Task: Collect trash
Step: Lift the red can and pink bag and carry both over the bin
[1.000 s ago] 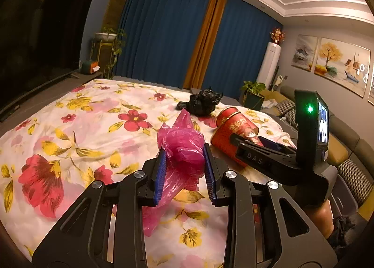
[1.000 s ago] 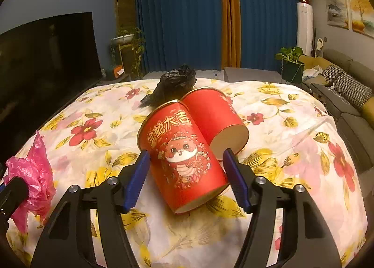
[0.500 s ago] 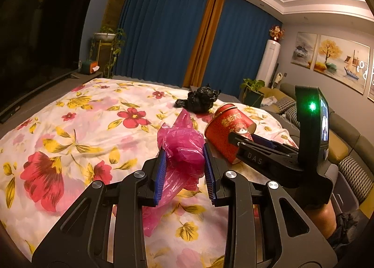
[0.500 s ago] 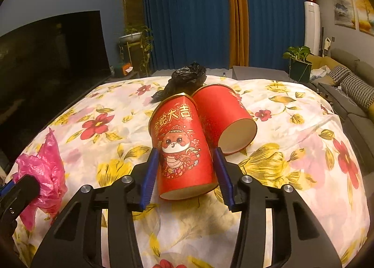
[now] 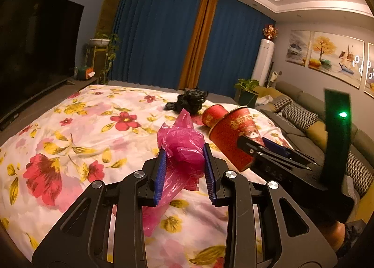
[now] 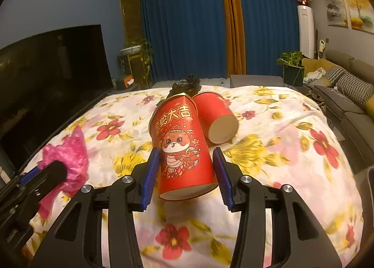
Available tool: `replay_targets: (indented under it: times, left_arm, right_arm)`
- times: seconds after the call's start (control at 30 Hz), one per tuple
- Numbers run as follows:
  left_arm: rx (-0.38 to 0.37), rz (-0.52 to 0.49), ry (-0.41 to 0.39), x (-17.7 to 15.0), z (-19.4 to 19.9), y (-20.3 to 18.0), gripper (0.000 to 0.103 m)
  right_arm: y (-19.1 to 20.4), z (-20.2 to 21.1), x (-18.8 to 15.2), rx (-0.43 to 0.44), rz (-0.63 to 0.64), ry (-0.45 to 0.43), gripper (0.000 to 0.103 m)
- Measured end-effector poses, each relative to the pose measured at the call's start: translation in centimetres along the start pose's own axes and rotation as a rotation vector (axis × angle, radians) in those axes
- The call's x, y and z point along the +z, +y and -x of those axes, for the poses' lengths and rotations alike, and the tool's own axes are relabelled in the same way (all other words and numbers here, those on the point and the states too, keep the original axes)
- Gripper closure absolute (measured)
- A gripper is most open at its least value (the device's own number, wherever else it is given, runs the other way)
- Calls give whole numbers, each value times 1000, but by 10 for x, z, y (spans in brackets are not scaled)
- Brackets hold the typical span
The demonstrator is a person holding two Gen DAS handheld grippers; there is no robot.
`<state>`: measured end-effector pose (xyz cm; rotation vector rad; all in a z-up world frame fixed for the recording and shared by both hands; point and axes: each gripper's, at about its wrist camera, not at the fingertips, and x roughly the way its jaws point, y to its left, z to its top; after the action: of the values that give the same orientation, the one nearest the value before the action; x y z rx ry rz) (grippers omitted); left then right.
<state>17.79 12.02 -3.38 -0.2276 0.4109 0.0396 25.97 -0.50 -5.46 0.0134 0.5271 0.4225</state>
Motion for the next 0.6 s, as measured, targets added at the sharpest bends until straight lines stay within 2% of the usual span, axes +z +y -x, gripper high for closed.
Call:
replay_targets:
  times: [0.6]
  left_arm:
    - [-80,-74,-14,-10,19,-57,74]
  right_arm:
    - [-41,93,-11,-53,-65,-115,57]
